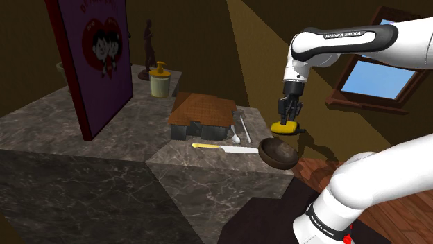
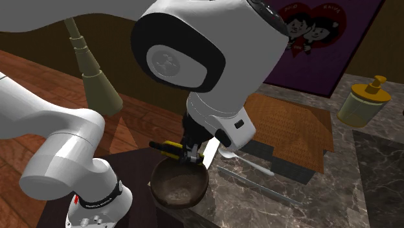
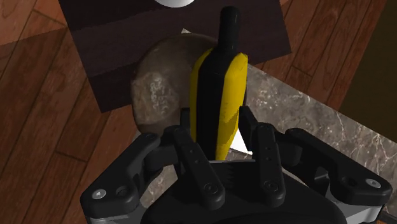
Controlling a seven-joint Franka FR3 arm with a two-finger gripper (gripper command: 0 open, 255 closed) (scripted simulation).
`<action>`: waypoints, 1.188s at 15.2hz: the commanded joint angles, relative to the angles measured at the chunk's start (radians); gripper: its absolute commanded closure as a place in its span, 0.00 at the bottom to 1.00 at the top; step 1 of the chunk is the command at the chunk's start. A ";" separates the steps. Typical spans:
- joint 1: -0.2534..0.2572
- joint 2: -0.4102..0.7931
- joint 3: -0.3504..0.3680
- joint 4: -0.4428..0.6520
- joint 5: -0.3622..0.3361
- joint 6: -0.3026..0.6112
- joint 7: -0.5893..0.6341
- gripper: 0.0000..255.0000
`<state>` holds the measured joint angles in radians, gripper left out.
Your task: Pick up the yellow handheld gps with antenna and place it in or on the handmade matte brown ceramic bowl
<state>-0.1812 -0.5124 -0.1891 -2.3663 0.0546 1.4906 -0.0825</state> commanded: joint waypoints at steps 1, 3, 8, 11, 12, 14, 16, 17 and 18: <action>-0.001 0.005 -0.002 -0.023 -0.002 0.028 -0.005 1.00; -0.002 0.009 -0.004 -0.047 -0.003 0.055 -0.008 1.00; -0.002 0.021 -0.007 -0.095 -0.004 0.116 -0.016 1.00; -0.002 0.022 -0.007 -0.095 -0.004 0.116 -0.016 1.00; -0.002 0.022 -0.007 -0.095 -0.004 0.116 -0.016 1.00; -0.002 0.022 -0.007 -0.095 -0.004 0.116 -0.016 1.00; -0.002 0.022 -0.007 -0.095 -0.004 0.116 -0.016 0.00; -0.002 0.022 -0.007 -0.095 -0.004 0.116 -0.016 0.00; -0.002 0.022 -0.007 -0.095 -0.004 0.116 -0.016 0.00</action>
<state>-0.1836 -0.4909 -0.1964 -2.4611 0.0507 1.6061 -0.0988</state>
